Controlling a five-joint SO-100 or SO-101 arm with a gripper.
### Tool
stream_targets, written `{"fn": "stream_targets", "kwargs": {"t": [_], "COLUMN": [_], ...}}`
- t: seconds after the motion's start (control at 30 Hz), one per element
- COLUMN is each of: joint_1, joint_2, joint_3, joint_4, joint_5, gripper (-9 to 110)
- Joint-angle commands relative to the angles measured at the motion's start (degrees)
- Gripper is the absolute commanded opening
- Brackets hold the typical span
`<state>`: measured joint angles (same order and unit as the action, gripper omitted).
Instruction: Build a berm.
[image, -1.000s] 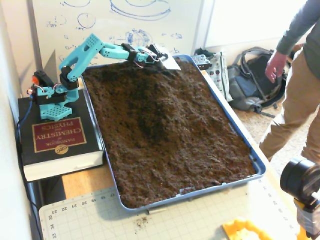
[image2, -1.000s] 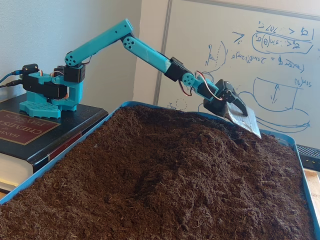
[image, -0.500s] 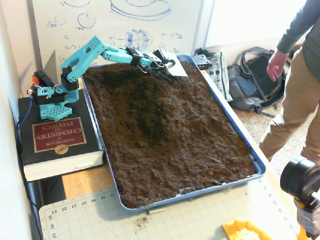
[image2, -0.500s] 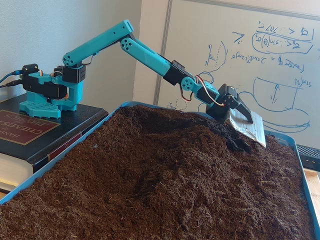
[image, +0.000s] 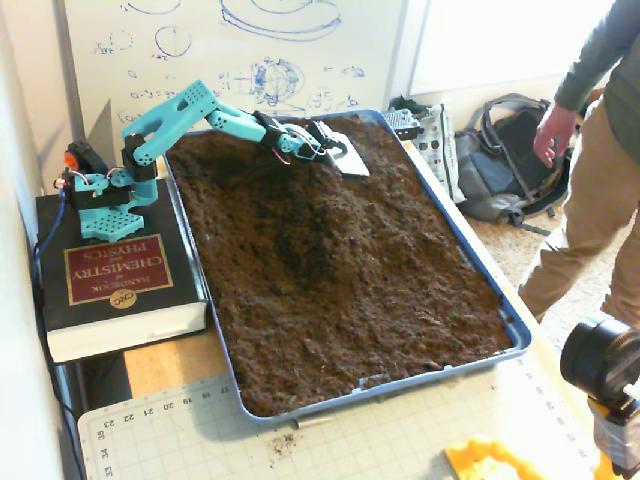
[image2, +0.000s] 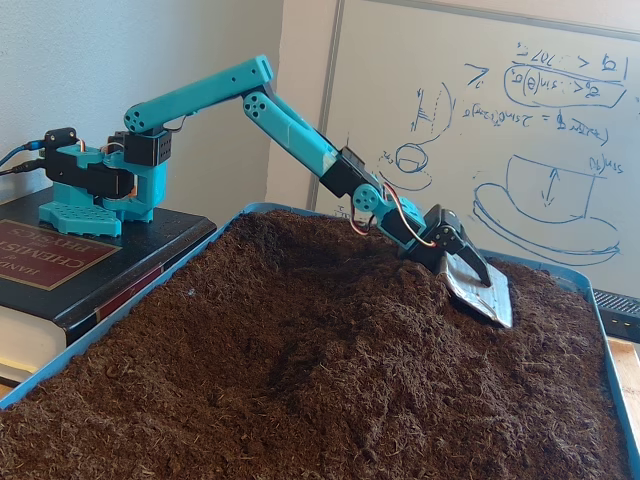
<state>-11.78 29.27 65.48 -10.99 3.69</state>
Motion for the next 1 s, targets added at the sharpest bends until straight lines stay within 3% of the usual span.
{"fn": "stream_targets", "kwargs": {"t": [0.0, 0.37, 0.97], "joint_1": [0.4, -0.2, -4.7], "joint_2": [2.0, 10.6, 15.6], "joint_3": [-4.3, -4.5, -4.4], "joint_4": [3.3, 36.4, 39.2], "joint_5": [-0.4, 0.3, 3.9], "gripper": [1, 1, 1]}}
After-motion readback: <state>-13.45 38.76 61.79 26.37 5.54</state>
